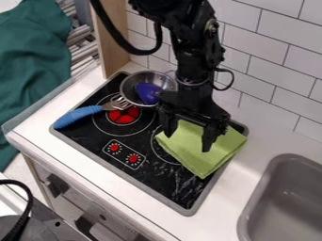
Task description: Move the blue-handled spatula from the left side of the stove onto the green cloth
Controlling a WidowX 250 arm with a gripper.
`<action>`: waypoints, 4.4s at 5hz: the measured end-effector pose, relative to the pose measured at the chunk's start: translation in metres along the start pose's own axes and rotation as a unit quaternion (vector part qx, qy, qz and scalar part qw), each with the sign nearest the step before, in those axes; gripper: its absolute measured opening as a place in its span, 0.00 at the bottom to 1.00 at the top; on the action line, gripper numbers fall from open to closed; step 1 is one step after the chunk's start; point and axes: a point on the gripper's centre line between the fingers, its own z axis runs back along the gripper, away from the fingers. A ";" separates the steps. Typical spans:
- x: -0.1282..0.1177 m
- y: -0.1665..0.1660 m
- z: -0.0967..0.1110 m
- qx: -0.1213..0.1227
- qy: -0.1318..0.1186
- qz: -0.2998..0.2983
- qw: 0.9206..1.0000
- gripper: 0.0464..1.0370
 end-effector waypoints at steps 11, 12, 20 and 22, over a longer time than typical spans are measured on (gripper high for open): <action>0.002 0.204 -0.044 0.070 0.027 -0.022 0.997 0.96; 0.007 0.209 -0.045 0.075 0.038 -0.033 0.996 0.91; -0.026 0.093 0.063 0.068 0.013 0.046 0.997 0.04; -0.021 0.027 0.058 0.052 0.028 0.014 0.998 0.04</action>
